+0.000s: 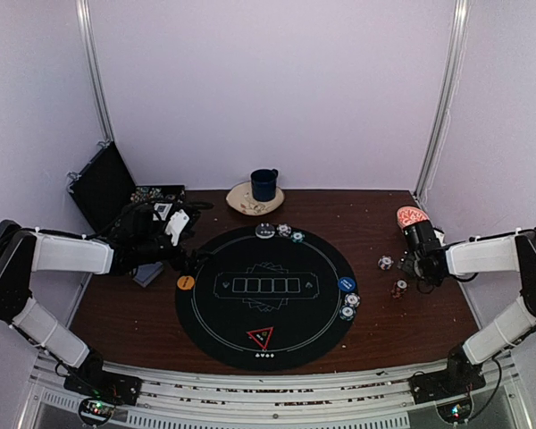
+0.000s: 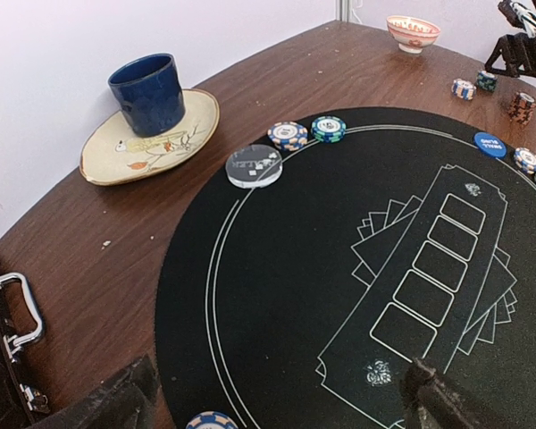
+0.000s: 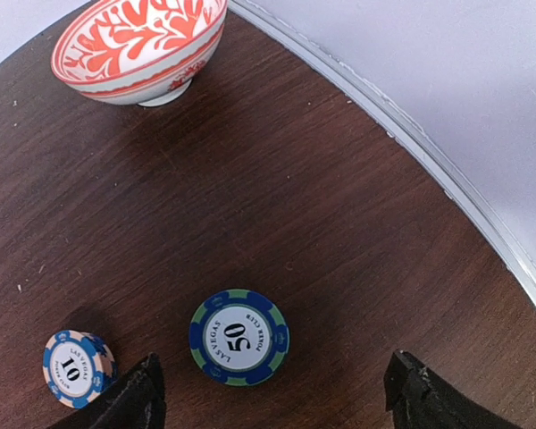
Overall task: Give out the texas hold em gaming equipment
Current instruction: Pick up the poker chip from the pile of poker chips.
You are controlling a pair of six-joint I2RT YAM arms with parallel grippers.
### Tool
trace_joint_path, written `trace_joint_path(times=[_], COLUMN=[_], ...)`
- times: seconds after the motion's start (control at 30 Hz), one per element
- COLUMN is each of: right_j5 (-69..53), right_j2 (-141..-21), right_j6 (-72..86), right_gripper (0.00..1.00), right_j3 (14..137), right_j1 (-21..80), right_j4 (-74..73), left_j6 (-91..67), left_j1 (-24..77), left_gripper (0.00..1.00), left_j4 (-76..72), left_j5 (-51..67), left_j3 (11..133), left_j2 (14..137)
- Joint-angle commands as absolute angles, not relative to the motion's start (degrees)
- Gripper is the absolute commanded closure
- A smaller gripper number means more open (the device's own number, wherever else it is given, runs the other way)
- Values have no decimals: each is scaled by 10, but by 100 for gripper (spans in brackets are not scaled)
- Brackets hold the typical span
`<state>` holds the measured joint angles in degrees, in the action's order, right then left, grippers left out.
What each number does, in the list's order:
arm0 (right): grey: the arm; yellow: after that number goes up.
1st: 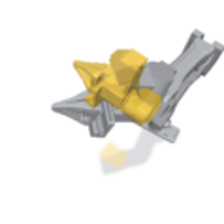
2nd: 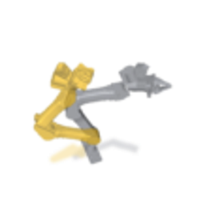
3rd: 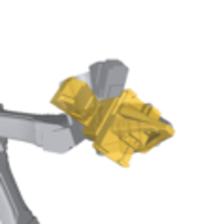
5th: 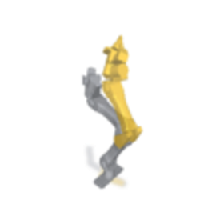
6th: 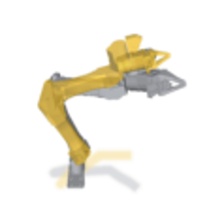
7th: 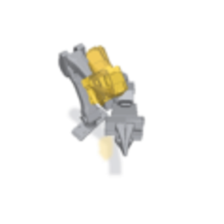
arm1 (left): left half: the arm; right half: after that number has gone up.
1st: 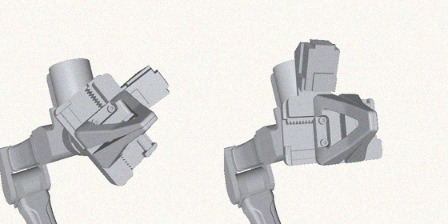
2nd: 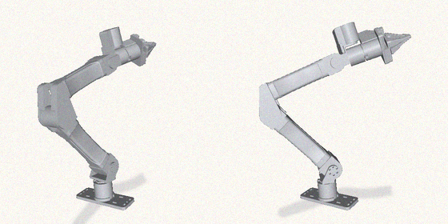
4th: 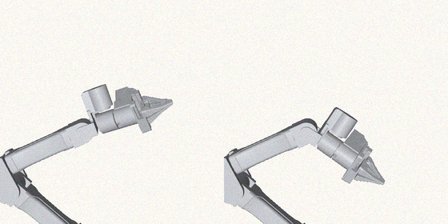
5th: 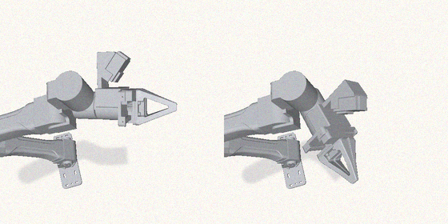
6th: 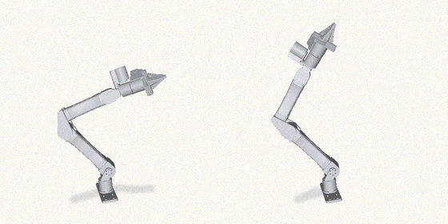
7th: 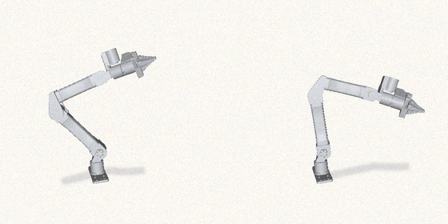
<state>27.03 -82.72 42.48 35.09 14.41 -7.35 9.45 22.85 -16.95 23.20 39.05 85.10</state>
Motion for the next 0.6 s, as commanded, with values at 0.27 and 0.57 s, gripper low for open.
trace_joint_path(times=[0.27, 0.57], right_j5=[257, 267], right_j2=[-869, -879], right_j6=[426, 425], right_gripper=[16, 18], right_j3=[388, 385], right_j1=[139, 138], right_j4=[-68, -61], left_j6=[92, 91], left_j1=[226, 226], left_gripper=[2, 2], left_j4=[-187, -187], left_j5=[244, 245], left_j3=[406, 407], left_j2=[849, 853])
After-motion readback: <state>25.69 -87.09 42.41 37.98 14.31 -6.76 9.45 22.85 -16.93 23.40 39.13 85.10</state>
